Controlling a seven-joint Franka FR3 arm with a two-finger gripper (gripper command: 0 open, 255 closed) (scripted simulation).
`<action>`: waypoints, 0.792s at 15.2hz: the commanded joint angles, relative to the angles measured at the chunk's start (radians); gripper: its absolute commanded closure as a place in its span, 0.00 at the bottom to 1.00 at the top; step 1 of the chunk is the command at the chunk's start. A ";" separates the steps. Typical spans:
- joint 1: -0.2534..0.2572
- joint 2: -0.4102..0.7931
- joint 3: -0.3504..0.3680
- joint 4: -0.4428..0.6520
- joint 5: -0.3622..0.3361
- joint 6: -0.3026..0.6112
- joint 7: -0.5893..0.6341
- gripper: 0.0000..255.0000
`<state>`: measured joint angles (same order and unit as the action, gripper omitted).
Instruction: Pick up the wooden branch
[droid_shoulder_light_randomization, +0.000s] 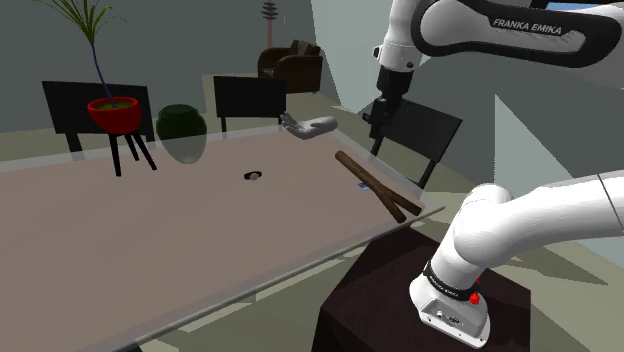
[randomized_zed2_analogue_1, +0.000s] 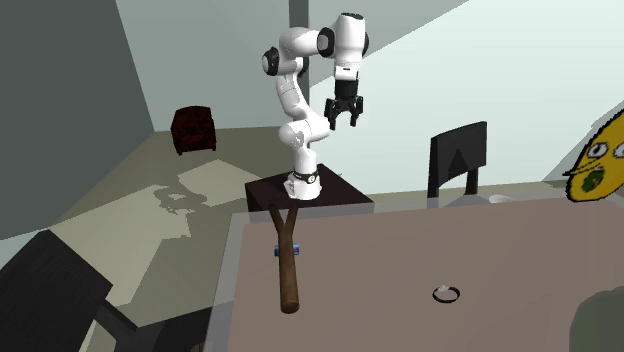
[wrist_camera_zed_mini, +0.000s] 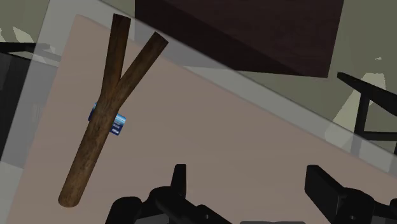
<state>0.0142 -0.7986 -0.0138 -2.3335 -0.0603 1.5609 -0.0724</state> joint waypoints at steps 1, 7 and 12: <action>0.000 0.000 0.000 0.000 0.000 0.000 0.000 0.00; -0.048 0.041 -0.080 -0.126 -0.052 0.182 -0.033 0.00; -0.090 0.116 -0.151 -0.200 -0.093 0.343 -0.060 0.00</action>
<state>-0.0642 -0.7019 -0.1434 -2.5196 -0.1402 1.8657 -0.1186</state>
